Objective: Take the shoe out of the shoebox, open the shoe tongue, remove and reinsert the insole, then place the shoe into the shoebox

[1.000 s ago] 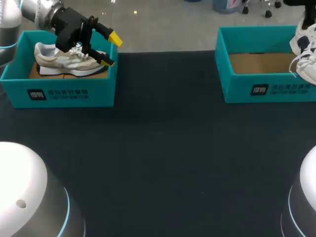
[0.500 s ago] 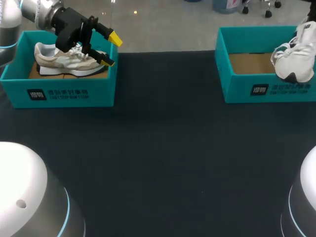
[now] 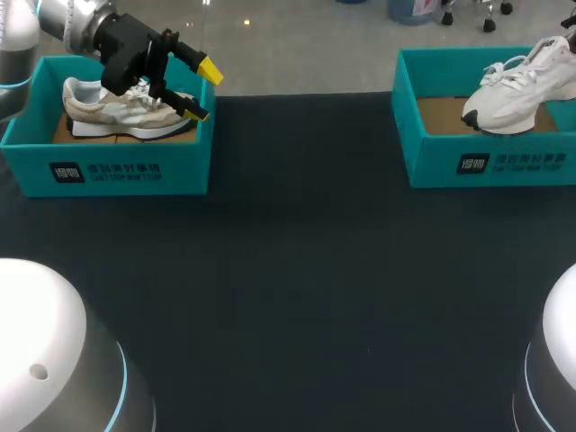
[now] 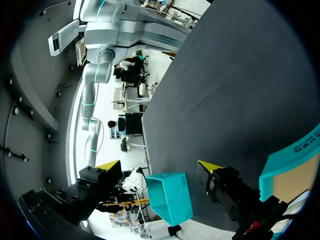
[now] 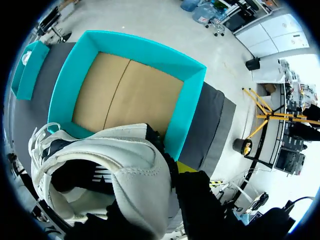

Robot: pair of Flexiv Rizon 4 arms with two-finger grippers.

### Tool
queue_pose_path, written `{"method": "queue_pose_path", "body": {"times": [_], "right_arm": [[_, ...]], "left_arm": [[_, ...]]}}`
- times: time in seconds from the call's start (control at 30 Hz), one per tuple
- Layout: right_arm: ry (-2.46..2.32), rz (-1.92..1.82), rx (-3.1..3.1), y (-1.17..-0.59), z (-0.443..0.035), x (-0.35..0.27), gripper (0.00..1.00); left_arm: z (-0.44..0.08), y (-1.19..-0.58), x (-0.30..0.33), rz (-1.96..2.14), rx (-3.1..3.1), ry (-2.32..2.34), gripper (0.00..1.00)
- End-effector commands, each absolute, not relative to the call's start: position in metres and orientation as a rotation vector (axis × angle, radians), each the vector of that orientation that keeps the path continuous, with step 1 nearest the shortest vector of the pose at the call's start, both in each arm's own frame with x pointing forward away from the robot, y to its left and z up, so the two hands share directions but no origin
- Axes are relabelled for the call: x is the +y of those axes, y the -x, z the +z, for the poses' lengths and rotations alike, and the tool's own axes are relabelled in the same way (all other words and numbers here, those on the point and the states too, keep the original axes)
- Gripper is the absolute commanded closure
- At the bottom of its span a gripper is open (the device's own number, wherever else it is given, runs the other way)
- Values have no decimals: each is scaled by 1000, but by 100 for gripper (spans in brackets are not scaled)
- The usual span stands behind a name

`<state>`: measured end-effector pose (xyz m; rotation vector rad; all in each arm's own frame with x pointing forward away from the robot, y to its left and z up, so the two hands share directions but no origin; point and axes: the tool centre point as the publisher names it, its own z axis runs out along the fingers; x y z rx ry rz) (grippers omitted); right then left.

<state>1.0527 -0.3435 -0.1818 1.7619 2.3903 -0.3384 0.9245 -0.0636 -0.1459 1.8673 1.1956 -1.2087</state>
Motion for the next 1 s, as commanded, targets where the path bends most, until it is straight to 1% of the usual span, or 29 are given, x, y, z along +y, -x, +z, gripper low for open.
{"method": "queue_pose_path", "body": {"times": [0.03, 0.3, 1.0], "right_arm": [[-2386, -332, 1795, -1049, -181, -346, 100], [-2410, -234, 1828, -1044, -186, -348, 100], [-2410, -234, 1828, -1044, -186, -348, 100]], "left_arm": [[-145, -924, -63, -1207, 1196, -1872, 0], [-145, -924, -63, -1207, 1196, -1872, 0], [-145, -924, -63, -1207, 1196, -1872, 0]]}}
